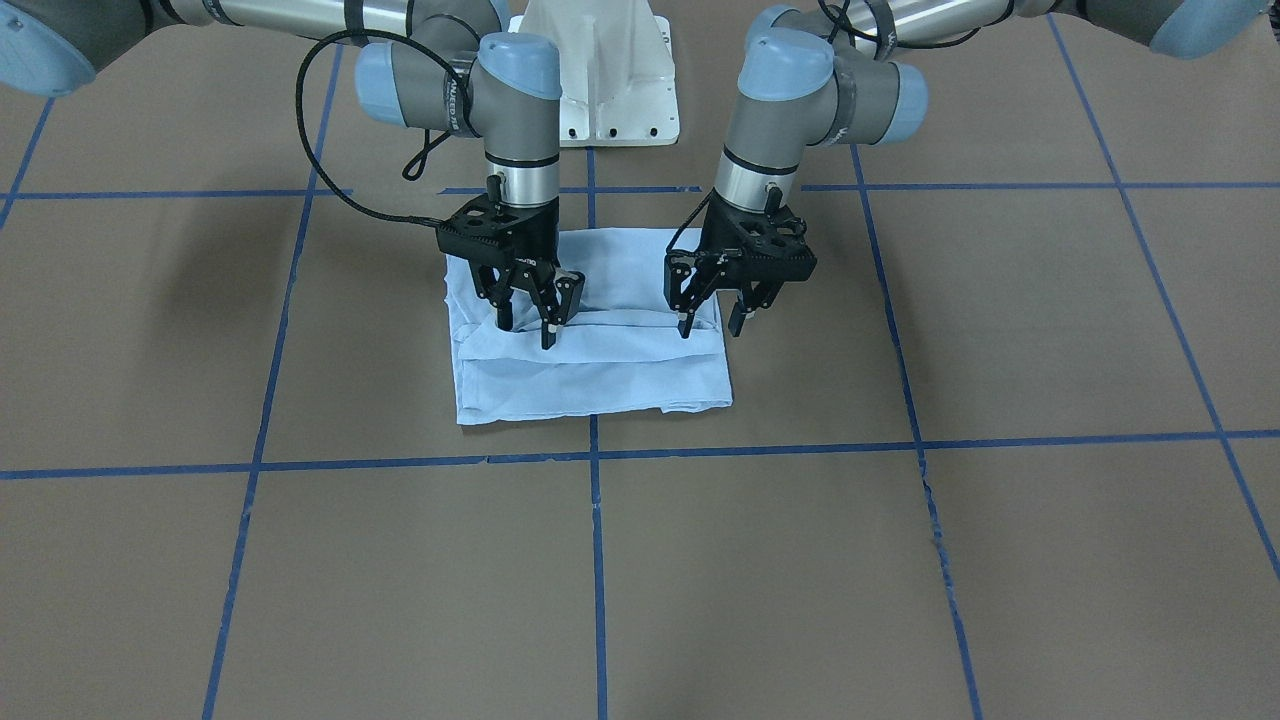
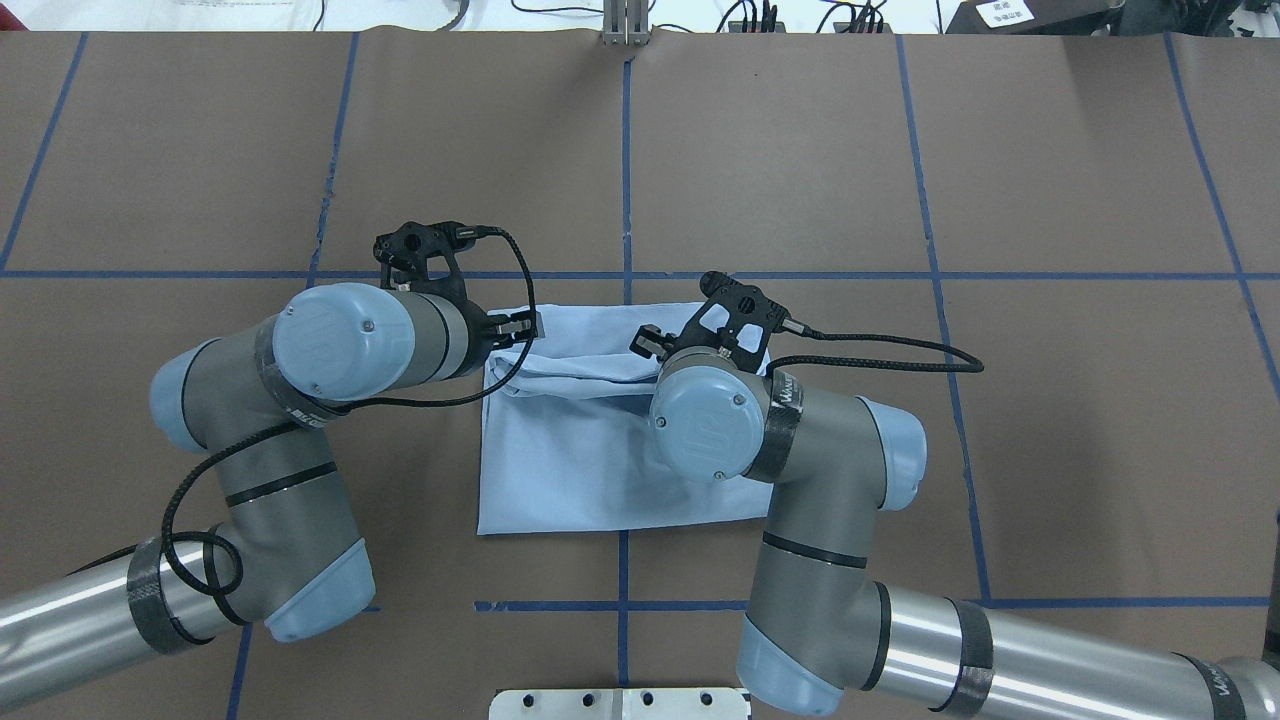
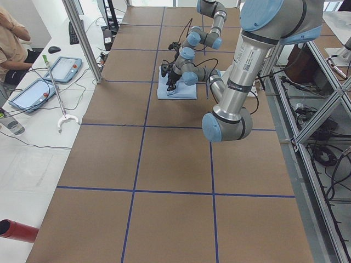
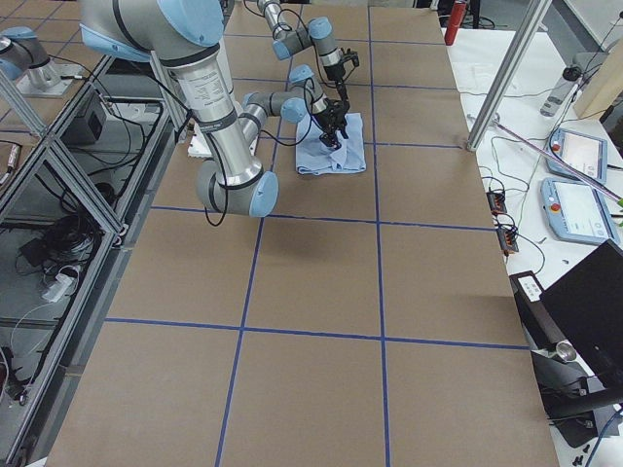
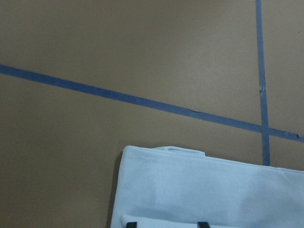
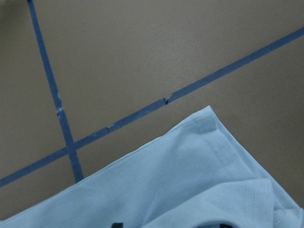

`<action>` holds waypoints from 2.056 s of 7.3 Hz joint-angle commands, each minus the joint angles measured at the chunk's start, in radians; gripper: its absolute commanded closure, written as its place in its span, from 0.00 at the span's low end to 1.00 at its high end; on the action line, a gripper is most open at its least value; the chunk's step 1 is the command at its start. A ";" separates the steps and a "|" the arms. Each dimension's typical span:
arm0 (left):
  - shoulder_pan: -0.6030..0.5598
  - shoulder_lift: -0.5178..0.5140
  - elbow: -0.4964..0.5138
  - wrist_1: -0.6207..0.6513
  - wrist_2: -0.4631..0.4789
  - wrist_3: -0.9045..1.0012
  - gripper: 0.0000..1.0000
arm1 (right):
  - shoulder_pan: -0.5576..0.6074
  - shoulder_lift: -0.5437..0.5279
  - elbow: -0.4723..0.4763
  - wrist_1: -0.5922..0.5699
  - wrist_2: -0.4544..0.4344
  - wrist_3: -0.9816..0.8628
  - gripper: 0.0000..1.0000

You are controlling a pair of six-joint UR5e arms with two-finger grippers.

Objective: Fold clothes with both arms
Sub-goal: 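Lay the folded edge down and open both grippers, then lift the right gripper away from the shirt toward the far side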

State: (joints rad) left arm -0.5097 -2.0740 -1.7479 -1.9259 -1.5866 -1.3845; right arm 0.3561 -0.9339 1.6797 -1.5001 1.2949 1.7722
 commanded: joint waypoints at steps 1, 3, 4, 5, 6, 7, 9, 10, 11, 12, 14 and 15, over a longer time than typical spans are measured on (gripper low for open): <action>-0.016 0.005 -0.001 -0.024 -0.027 0.024 0.00 | -0.020 -0.006 0.021 0.000 0.009 -0.161 0.00; -0.016 0.006 -0.001 -0.024 -0.027 0.021 0.00 | -0.080 -0.006 0.018 -0.002 -0.006 -0.291 0.00; -0.016 0.006 -0.001 -0.024 -0.027 0.016 0.00 | -0.097 -0.008 0.008 -0.002 -0.031 -0.378 0.00; -0.016 0.006 -0.001 -0.025 -0.027 0.015 0.00 | -0.100 0.000 -0.015 -0.002 -0.049 -0.454 0.00; -0.016 0.008 -0.001 -0.025 -0.027 0.015 0.00 | -0.098 0.003 -0.044 0.003 -0.075 -0.500 0.00; -0.016 0.008 -0.002 -0.025 -0.029 0.015 0.00 | -0.092 0.004 -0.052 0.003 -0.077 -0.505 0.00; -0.016 0.008 -0.004 -0.025 -0.029 0.015 0.00 | -0.062 0.012 -0.061 0.003 -0.075 -0.530 0.00; -0.016 0.009 -0.007 -0.025 -0.029 0.015 0.00 | -0.036 0.035 -0.092 0.003 -0.075 -0.534 0.00; -0.016 0.009 -0.018 -0.025 -0.029 0.015 0.00 | -0.001 0.068 -0.163 0.004 -0.074 -0.536 0.00; -0.016 0.011 -0.028 -0.024 -0.030 0.015 0.00 | 0.035 0.096 -0.231 0.014 -0.074 -0.540 0.00; -0.016 0.011 -0.032 -0.024 -0.030 0.015 0.00 | 0.146 0.116 -0.264 0.015 -0.039 -0.624 0.00; -0.015 0.011 -0.033 -0.024 -0.030 0.015 0.00 | 0.199 0.124 -0.268 0.020 0.001 -0.628 0.00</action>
State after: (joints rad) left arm -0.5255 -2.0637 -1.7786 -1.9498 -1.6167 -1.3699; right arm 0.4878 -0.8200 1.4245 -1.4846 1.2558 1.1649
